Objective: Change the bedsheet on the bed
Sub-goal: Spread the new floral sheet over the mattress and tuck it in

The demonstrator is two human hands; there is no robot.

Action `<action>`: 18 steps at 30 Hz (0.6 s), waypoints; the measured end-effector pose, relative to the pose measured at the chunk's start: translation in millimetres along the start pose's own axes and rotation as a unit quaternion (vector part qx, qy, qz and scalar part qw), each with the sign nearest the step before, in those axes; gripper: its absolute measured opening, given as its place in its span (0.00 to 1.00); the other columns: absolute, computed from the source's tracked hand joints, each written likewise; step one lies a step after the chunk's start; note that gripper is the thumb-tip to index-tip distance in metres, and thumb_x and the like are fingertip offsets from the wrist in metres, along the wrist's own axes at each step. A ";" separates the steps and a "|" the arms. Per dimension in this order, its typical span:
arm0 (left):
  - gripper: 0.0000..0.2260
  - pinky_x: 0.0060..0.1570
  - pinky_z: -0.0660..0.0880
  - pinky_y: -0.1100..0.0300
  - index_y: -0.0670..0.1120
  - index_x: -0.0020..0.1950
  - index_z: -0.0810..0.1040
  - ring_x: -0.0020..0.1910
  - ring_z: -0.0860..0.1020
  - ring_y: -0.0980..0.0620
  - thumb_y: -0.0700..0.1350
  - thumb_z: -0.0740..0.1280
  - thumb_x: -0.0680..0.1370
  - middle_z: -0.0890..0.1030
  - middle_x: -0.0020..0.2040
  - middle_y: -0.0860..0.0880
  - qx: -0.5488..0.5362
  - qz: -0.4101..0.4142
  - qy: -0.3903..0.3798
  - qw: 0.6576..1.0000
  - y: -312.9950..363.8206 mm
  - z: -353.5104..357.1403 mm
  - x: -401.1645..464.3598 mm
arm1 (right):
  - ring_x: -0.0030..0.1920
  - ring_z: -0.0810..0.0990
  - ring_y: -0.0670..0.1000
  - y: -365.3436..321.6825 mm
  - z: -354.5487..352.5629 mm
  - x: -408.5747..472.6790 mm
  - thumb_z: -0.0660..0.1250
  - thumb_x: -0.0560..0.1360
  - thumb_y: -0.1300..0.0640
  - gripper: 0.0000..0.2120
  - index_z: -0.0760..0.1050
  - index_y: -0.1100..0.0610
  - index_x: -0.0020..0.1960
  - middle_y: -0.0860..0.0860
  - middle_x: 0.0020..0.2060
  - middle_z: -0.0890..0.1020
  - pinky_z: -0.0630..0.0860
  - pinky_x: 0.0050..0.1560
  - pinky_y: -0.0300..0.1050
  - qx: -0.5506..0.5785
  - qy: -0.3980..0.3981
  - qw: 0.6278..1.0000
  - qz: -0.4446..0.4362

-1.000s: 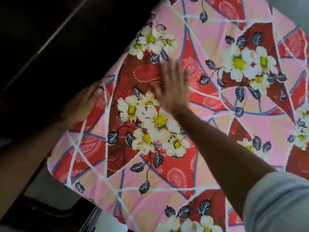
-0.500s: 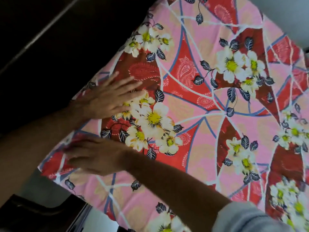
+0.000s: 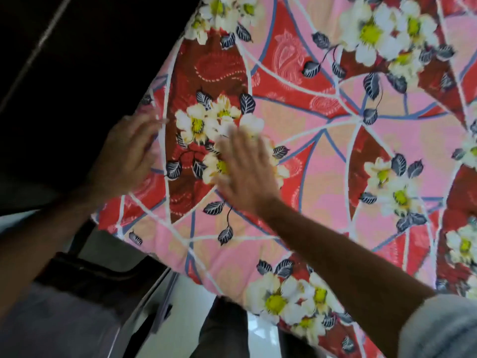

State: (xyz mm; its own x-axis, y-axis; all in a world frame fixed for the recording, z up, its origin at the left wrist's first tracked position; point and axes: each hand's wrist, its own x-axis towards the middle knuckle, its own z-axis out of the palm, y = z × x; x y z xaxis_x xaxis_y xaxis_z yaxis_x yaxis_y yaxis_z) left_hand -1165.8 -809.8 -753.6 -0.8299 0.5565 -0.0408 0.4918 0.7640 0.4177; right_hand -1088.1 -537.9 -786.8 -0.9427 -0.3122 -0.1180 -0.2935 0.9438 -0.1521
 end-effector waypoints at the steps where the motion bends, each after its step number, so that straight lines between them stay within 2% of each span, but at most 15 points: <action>1: 0.23 0.74 0.61 0.40 0.40 0.75 0.69 0.76 0.65 0.39 0.47 0.58 0.81 0.66 0.77 0.42 0.002 0.037 -0.017 0.999 20.0 4.9 1.9 | 0.80 0.47 0.62 -35.4 3.2 -11.3 0.54 0.79 0.37 0.39 0.49 0.58 0.81 0.61 0.80 0.51 0.48 0.75 0.67 0.012 -0.020 0.997 -0.070; 3: 0.24 0.76 0.58 0.40 0.42 0.78 0.67 0.79 0.61 0.42 0.47 0.59 0.82 0.64 0.79 0.41 0.023 0.095 -0.066 0.993 49.5 19.8 6.2 | 0.79 0.52 0.62 -96.6 14.2 -38.9 0.59 0.76 0.38 0.41 0.52 0.57 0.81 0.60 0.79 0.56 0.49 0.74 0.68 0.022 -0.061 0.970 -0.236; 5: 0.25 0.77 0.54 0.39 0.44 0.81 0.62 0.81 0.56 0.45 0.49 0.58 0.84 0.59 0.82 0.43 0.081 0.141 -0.105 0.981 62.7 38.3 3.5 | 0.78 0.57 0.61 -137.1 27.7 -75.3 0.59 0.77 0.41 0.34 0.60 0.54 0.79 0.57 0.79 0.59 0.48 0.75 0.68 -0.029 -0.121 0.900 -0.418; 7: 0.26 0.78 0.52 0.37 0.46 0.83 0.54 0.82 0.51 0.45 0.53 0.53 0.86 0.52 0.84 0.45 0.156 0.175 -0.130 0.963 64.8 53.5 -16.1 | 0.77 0.61 0.58 -143.7 38.8 -108.0 0.61 0.78 0.46 0.27 0.68 0.53 0.75 0.54 0.79 0.61 0.48 0.77 0.64 -0.030 -0.138 0.842 -0.522; 8: 0.27 0.78 0.51 0.37 0.47 0.84 0.51 0.83 0.48 0.45 0.55 0.50 0.87 0.49 0.84 0.46 0.188 0.179 -0.138 0.956 59.4 58.3 -32.7 | 0.76 0.63 0.58 -138.6 37.3 -119.0 0.63 0.78 0.50 0.25 0.70 0.54 0.73 0.55 0.78 0.62 0.51 0.77 0.62 0.011 -0.134 0.836 -0.532; 9: 0.27 0.78 0.50 0.37 0.48 0.84 0.48 0.83 0.47 0.45 0.56 0.49 0.87 0.48 0.84 0.47 0.206 0.174 -0.136 0.953 52.0 60.5 -50.4 | 0.75 0.64 0.58 -126.1 32.6 -126.2 0.65 0.77 0.54 0.23 0.72 0.56 0.72 0.57 0.77 0.65 0.55 0.76 0.60 0.056 -0.118 0.847 -0.515; 11: 0.27 0.77 0.51 0.35 0.50 0.84 0.49 0.83 0.48 0.44 0.56 0.49 0.86 0.48 0.84 0.47 0.209 0.129 -0.120 0.962 35.4 60.3 -85.4 | 0.74 0.66 0.58 -85.5 12.2 -132.5 0.63 0.76 0.59 0.22 0.73 0.57 0.70 0.58 0.73 0.69 0.62 0.73 0.61 0.102 -0.085 0.903 -0.408; 14: 0.27 0.77 0.50 0.35 0.51 0.84 0.50 0.83 0.49 0.44 0.55 0.51 0.85 0.50 0.84 0.45 0.198 0.006 -0.098 0.975 15.9 56.6 -132.0 | 0.67 0.73 0.63 2.3 -18.3 -136.4 0.64 0.77 0.64 0.20 0.72 0.62 0.68 0.62 0.66 0.76 0.70 0.66 0.66 0.145 -0.044 0.976 -0.155; 15: 0.27 0.77 0.49 0.35 0.51 0.84 0.49 0.83 0.48 0.44 0.55 0.51 0.85 0.50 0.84 0.45 0.179 -0.042 -0.090 0.979 12.0 54.5 -144.8 | 0.65 0.73 0.66 32.5 -23.9 -140.4 0.62 0.78 0.63 0.19 0.71 0.64 0.69 0.65 0.64 0.76 0.71 0.64 0.68 0.140 -0.035 0.988 -0.059; 16: 0.28 0.77 0.49 0.35 0.51 0.84 0.49 0.83 0.46 0.45 0.56 0.50 0.85 0.50 0.84 0.45 0.159 -0.085 -0.081 0.980 9.1 51.8 -157.7 | 0.68 0.71 0.68 56.8 -27.6 -145.4 0.58 0.82 0.57 0.20 0.68 0.65 0.71 0.66 0.67 0.73 0.68 0.66 0.70 0.105 -0.018 0.994 0.021; 18: 0.29 0.77 0.47 0.35 0.48 0.84 0.51 0.83 0.46 0.44 0.57 0.50 0.85 0.50 0.84 0.44 0.129 -0.141 -0.064 0.979 9.7 46.4 -174.5 | 0.77 0.58 0.64 78.9 -21.0 -160.2 0.46 0.85 0.45 0.29 0.56 0.64 0.78 0.64 0.77 0.61 0.55 0.75 0.67 0.039 -0.014 0.990 0.135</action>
State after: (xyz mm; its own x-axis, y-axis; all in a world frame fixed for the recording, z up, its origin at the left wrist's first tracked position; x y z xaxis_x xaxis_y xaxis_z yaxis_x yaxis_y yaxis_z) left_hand -1004.0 -884.4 -784.6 -0.9109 0.3347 -0.2412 0.3111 0.9413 0.1312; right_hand -963.7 -411.1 -759.3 -0.9799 -0.0545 -0.1918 -0.0180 0.9822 -0.1871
